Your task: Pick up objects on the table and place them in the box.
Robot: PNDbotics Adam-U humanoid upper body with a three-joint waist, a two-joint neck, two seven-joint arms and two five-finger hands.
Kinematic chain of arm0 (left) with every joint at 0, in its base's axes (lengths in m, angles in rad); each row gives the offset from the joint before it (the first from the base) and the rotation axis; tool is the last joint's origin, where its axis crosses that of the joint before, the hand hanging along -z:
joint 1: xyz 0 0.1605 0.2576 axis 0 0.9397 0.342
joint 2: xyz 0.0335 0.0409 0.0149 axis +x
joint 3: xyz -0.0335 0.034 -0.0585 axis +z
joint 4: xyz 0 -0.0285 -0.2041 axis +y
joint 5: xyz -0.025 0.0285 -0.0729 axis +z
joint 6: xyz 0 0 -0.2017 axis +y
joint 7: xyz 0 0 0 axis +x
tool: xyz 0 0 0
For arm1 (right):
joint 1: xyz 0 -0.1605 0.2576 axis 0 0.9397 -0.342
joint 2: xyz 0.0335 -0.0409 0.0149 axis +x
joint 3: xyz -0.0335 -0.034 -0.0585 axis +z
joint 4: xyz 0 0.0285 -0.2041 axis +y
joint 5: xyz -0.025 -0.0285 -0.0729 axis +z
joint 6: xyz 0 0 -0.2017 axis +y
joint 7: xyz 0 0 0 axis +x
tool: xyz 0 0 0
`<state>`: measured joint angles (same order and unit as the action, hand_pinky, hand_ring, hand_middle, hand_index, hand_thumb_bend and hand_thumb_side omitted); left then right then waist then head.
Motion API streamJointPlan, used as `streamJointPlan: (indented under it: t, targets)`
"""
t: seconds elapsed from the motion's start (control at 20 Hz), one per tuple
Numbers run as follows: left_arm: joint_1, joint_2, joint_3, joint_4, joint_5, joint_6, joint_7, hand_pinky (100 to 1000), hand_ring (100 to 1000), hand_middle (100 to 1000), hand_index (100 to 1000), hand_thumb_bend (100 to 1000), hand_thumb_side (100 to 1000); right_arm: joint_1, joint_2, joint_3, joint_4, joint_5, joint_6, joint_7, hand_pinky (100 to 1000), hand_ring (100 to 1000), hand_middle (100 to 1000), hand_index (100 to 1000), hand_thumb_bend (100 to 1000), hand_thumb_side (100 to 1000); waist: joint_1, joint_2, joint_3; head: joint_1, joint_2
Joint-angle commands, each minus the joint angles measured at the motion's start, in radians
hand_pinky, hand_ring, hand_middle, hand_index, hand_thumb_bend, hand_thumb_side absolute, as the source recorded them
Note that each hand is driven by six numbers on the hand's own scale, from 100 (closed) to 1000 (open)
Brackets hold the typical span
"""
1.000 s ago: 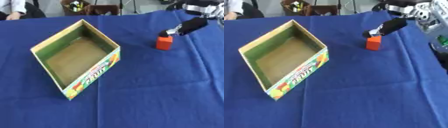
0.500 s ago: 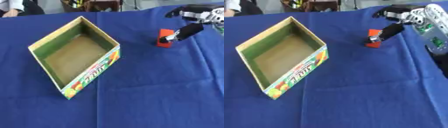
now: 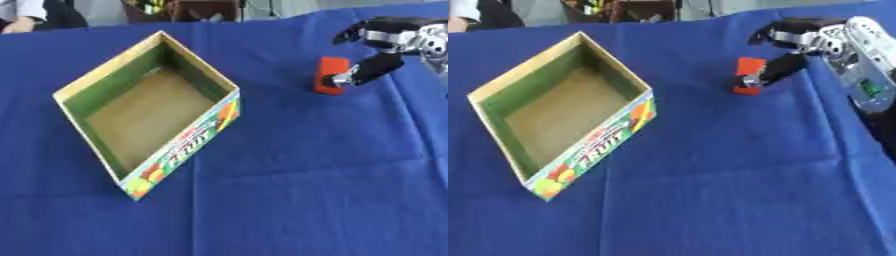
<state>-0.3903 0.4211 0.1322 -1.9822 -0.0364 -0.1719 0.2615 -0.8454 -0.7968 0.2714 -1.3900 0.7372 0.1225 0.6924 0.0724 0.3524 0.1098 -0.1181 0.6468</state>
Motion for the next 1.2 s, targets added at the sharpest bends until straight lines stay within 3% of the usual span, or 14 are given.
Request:
streamJointPlan:
  t: [0.05, 0.2, 1.05, 1.2]
  targets:
    - [-0.010, 0.015, 0.000, -0.018, 0.005, -0.002, 0.001, 631, 844, 825, 946, 100, 1000, -0.023, -0.012, -0.006, 0.025, 0.021, -0.002, -0.011, 905, 932, 880, 932, 389, 646, -0.001, -0.017, 0.003, -0.006, -0.016]
    - [-0.009, 0.016, 0.001, -0.018, 0.006, -0.002, 0.002, 632, 843, 824, 945, 100, 1000, -0.026, -0.008, -0.004, 0.043, 0.029, -0.009, -0.010, 901, 925, 876, 929, 332, 611, 0.000, -0.016, 0.004, -0.007, -0.018]
    - [-0.012, 0.003, 0.004, -0.018, 0.012, -0.012, 0.029, 620, 828, 808, 933, 100, 1000, -0.031, 0.009, 0.005, 0.099, 0.045, -0.035, -0.003, 895, 918, 854, 913, 335, 595, -0.004, -0.002, 0.010, -0.008, -0.022]
    - [-0.012, 0.002, 0.004, -0.018, 0.012, -0.011, 0.030, 620, 828, 806, 932, 100, 1000, -0.031, 0.011, 0.007, 0.106, 0.050, -0.036, -0.009, 889, 910, 816, 884, 309, 585, -0.005, 0.000, 0.012, -0.007, -0.025]
